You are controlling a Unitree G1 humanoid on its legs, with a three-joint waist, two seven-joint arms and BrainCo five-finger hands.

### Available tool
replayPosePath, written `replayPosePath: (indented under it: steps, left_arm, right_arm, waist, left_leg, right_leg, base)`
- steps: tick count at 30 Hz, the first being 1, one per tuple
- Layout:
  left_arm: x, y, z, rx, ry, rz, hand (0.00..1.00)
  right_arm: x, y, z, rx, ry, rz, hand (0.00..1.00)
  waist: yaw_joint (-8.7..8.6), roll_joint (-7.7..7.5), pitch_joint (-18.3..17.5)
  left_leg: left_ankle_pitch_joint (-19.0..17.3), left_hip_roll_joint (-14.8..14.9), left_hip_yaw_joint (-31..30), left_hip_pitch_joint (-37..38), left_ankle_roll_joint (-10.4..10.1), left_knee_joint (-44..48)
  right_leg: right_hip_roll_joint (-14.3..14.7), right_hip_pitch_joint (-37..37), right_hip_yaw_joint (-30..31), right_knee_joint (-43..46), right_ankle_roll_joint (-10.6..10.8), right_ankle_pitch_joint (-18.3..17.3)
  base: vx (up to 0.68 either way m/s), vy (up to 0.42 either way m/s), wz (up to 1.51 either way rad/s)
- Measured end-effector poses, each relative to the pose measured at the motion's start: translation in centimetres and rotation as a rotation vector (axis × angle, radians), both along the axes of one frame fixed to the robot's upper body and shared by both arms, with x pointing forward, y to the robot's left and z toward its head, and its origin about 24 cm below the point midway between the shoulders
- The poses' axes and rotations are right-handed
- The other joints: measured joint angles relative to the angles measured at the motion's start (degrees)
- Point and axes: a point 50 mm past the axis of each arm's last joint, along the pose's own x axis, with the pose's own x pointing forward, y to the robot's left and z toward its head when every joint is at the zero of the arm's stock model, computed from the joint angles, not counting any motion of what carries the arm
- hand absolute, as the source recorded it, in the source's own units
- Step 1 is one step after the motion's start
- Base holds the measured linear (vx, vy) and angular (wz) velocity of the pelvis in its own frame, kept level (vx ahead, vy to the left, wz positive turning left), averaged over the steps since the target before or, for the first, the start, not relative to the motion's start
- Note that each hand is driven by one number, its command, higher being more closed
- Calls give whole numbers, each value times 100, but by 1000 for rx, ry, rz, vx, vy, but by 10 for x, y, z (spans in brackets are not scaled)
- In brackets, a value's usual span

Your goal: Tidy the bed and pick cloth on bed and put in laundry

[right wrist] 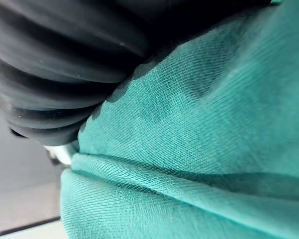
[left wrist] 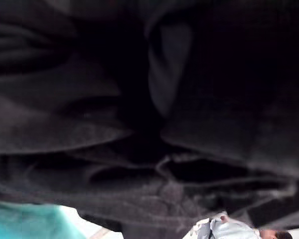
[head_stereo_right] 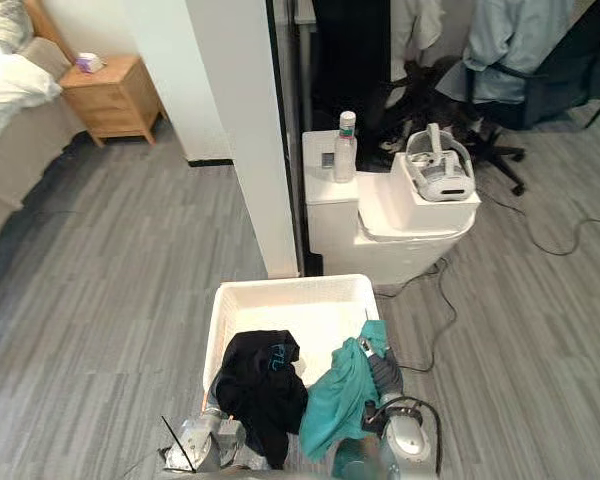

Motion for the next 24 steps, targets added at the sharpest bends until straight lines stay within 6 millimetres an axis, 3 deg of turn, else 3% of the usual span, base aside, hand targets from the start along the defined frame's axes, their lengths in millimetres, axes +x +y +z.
replayPosePath:
  steps: [2, 4, 6, 10, 13, 15, 18, 24]
  left_arm:
    - [4, -1, 2, -17, -10, 10, 100]
    - [6, 0, 3, -25, -15, 17, 100]
    - [6, 6, 4, -21, -20, 30, 100]
    - [7, 6, 4, -32, -18, 32, 100]
    - [3, 4, 2, -40, -4, 27, 100]
    - [1, 4, 2, -40, 0, 14, 100]
    - [1, 3, 2, -42, 0, 13, 100]
    - [2, -1, 3, -76, -2, 10, 100]
  right_arm:
    - [2, -9, 13, -46, -53, -28, 100]
    - [5, -13, 25, -73, -103, -52, 100]
    - [13, -10, 55, -99, -237, -41, 100]
    - [32, -5, 119, -222, -530, 44, 100]
    - [45, 5, 138, -267, -614, 112, 100]
    - [50, 16, 143, -259, -644, 164, 100]
    - [59, 31, 146, -250, -660, 241, 100]
    - [86, 45, 128, -265, -560, 342, 100]
  waist:
    - [-44, 0, 1]
    - [-48, -109, 57]
    - [-108, -191, 82]
    - [-303, -177, 55]
    - [-185, -335, -30]
    - [-136, -407, -87]
    - [-123, -483, -150]
    - [-98, -483, -180]
  left_leg:
    - [-8, -14, 42, -20, -19, 161]
    - [-7, -23, 266, -79, -21, 442]
    - [-6, -42, 291, -167, -23, 555]
    - [1, -27, 182, -50, -158, -266]
    - [83, -38, 315, -27, -267, -371]
    - [86, -59, 325, -63, -262, -392]
    - [203, -160, 294, -32, -86, -598]
    - [566, -338, 54, -38, 44, -987]
  right_leg:
    - [-59, 108, -33, -85, 21, 12]
    - [-128, 145, -6, -50, 22, 11]
    - [-175, 122, 23, -73, 23, 10]
    - [-107, 129, -331, -432, 64, 154]
    - [-99, 184, -266, -676, 75, 399]
    - [-109, 270, -263, -855, 95, 526]
    - [-170, 325, -303, -1033, 123, 652]
    - [-295, 340, -591, -1255, 195, 911]
  base:
    - [66, 22, 5]
    - [8, 30, -8]
    - [-48, 19, -6]
    - [-73, 21, 26]
    - [-91, 40, -4]
    - [-96, 47, -5]
    - [-93, 55, 7]
    - [-50, 44, 21]
